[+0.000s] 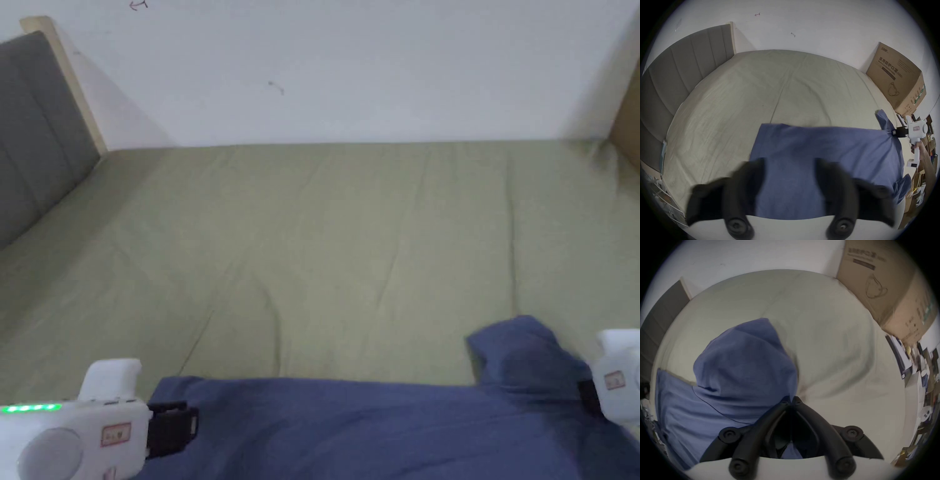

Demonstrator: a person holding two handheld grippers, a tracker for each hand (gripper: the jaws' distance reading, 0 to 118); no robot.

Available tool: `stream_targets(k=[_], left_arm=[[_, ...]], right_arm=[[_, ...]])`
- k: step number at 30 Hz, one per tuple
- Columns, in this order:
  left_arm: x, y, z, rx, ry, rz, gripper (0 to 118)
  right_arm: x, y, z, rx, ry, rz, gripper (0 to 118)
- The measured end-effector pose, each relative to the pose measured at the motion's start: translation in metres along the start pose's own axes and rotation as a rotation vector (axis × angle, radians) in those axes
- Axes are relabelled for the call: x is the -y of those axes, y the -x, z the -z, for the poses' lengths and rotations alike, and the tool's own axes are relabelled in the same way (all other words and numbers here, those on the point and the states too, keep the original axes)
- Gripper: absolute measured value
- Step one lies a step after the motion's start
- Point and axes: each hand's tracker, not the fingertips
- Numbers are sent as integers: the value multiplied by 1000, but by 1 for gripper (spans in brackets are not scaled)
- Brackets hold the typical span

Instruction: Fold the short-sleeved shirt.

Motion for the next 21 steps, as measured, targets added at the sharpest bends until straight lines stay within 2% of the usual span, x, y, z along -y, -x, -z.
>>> stream_targets(k=[1,2,4,7,8,9,10,11,12,13,14,15,17,19,21], left_arm=[[-8,2,8,-2,1,-1,87],[-16,4,16,-5,-7,-7,91],[-37,10,39,-33,-1,-38,91],[-56,12,79,9,59,-58,90],[-60,11,93,17,94,-41,83],[-61,8,106,-6,124,-31,57],[-60,6,120,-22,162,-21,46],[-53,-1,127,-53,208,7,45],[-53,-4,121,-41,157,-4,32],[-59,-5,114,-40,166,9,5],[-63,-2,110,0,160,20,0],[-64,-3,106,49,160,-16,0],[-68,-3,109,16,195,-26,0],[-72,-5,104,-3,201,57,0],[-74,-10,84,-13,173,119,0]], right_arm=[[-3,4,1,13,20,27,0],[-3,4,2,21,22,23,0],[-3,5,1,24,27,24,0],[-5,-8,0,-10,20,78,0],[-6,-10,-2,-19,22,87,0],[-7,-11,-4,-26,24,96,0],[-8,-16,-2,-30,23,95,0],[-9,-15,-3,-30,23,93,0],[-9,-14,-5,-29,24,89,0],[-9,-11,-10,-24,20,76,0],[-9,-10,-14,-21,16,67,0],[-10,-10,-18,-21,14,67,0],[-10,-14,-29,-28,-3,81,0],[-8,-20,-47,-68,-35,120,0],[-8,-25,-66,-79,-49,120,0]])
